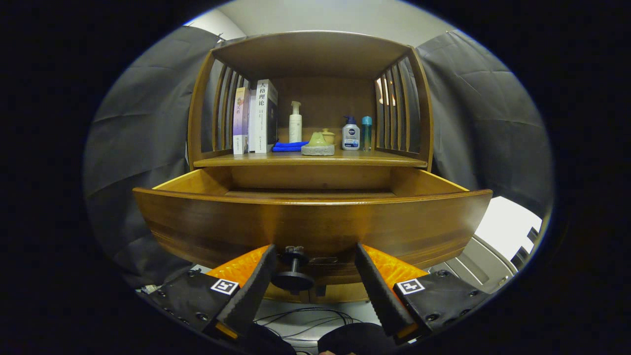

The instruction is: Pull open the drawer, take out the items inside it, and place them on the countertop above the cabinet.

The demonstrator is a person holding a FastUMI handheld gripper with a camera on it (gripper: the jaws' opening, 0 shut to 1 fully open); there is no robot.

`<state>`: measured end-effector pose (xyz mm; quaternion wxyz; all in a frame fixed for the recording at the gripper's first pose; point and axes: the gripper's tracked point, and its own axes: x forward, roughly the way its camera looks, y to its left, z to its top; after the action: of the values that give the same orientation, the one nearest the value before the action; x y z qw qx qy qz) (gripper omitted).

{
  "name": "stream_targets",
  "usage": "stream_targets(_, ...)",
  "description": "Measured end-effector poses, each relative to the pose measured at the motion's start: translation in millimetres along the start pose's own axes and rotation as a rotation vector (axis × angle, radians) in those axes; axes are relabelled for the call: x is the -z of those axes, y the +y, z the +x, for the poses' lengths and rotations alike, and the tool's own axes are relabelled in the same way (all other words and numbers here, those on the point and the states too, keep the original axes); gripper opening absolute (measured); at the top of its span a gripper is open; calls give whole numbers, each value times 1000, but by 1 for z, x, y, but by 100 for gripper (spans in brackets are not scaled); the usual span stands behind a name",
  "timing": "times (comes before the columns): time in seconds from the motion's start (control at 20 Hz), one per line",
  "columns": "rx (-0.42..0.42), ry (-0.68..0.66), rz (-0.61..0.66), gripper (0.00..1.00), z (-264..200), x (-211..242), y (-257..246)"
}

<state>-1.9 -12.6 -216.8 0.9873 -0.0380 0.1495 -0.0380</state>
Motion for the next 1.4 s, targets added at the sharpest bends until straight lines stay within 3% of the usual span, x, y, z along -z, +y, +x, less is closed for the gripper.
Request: stream_targets(1.4, -3, -24, -5, 99, 63, -23, 2)
